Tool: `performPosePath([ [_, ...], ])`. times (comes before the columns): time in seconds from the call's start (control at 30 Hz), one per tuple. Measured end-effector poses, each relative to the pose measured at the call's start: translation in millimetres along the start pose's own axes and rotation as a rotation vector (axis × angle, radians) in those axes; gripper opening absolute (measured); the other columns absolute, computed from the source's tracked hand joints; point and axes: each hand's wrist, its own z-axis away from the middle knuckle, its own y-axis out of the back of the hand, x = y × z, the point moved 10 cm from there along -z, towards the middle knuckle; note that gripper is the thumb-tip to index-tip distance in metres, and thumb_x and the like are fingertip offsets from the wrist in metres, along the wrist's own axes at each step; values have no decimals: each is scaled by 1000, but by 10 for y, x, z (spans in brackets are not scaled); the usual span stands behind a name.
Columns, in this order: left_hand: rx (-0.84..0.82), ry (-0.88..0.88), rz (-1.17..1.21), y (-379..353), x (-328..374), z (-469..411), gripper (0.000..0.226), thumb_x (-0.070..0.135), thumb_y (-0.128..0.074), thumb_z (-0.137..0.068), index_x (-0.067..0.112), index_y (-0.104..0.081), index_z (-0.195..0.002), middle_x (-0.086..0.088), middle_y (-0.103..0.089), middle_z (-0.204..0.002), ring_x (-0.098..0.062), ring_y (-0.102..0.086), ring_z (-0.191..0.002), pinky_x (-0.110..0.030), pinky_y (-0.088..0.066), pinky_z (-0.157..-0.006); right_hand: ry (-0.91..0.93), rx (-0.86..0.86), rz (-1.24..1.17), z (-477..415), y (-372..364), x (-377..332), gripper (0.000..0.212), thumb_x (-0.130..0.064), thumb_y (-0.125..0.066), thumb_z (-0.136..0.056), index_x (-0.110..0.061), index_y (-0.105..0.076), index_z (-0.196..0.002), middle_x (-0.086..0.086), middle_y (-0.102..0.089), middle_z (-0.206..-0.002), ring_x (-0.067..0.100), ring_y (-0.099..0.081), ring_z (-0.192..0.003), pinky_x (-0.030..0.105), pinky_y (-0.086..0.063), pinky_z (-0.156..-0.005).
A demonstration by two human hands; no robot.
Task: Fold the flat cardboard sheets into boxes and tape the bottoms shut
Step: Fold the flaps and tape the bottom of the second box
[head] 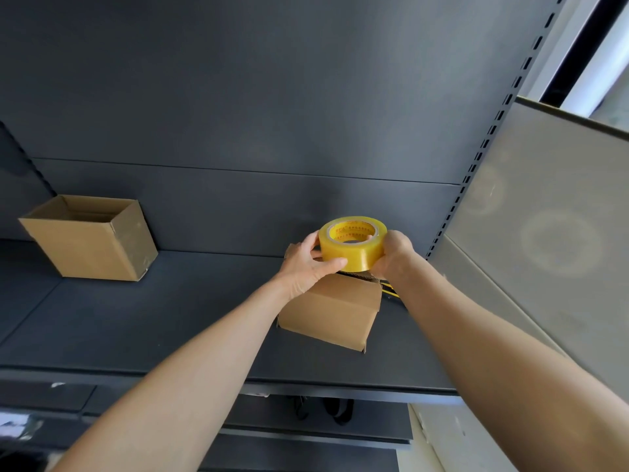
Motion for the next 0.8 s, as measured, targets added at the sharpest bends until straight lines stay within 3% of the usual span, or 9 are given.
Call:
performPosePath([
  [0.1, 35, 15, 26, 25, 1, 6, 103, 64, -69, -51, 26, -35, -140, 4, -55, -130, -11, -54, -118, -35, -43, -101, 16, 26, -49, 18, -47, 17, 27, -25, -38, -98, -11, -58, -109, 7, -61, -79, 24, -62, -81, 37, -52, -85],
  [0.23, 41, -22, 31, 44, 24, 9, 95, 61, -70, -51, 27, -40, -135, 5, -59, -124, -7, -58, -111, -22, -46, -90, -1, 4, -69, -13, -49, 62, 29, -25, -34, -98, -9, -58, -101, 9, -61, -81, 25, -64, -81, 39, -54, -79],
  [0.37, 32, -44, 50, 36, 38, 6, 92, 54, -70, -54, 24, -42, -136, 4, -61, -123, -7, -60, -110, -24, -46, -94, -8, -7, -51, -31, -27, 63, 30, -23, -31, -99, -8, -56, -93, 10, -61, -81, 27, -61, -71, 40, -52, -62],
  [0.53, 22, -62, 42, 33, 60, 14, 76, 43, -69, -62, 25, -45, -132, 1, -64, -120, -8, -62, -107, -20, -46, -89, -17, 17, -55, -62, -3, 104, 29, -23, -35, -97, -11, -59, -103, 9, -66, -97, 26, -66, -95, 43, -53, -89],
  [0.63, -4, -64, 33, 15, 67, 11, 72, 35, -67, -69, 21, -44, -136, -2, -63, -121, -11, -61, -110, -31, -46, -100, -20, 20, -68, -58, 6, 106, 27, -24, -37, -97, -12, -60, -101, 8, -64, -90, 25, -65, -89, 42, -53, -89],
  [0.8, -8, -71, 45, 6, 135, 21, 85, 61, -64, -60, 23, -48, -134, 3, -62, -125, -11, -58, -115, -31, -44, -102, -33, 51, -117, -39, 27, 134, 23, -25, -40, -96, -13, -59, -102, 6, -63, -85, 23, -64, -85, 38, -52, -90],
])
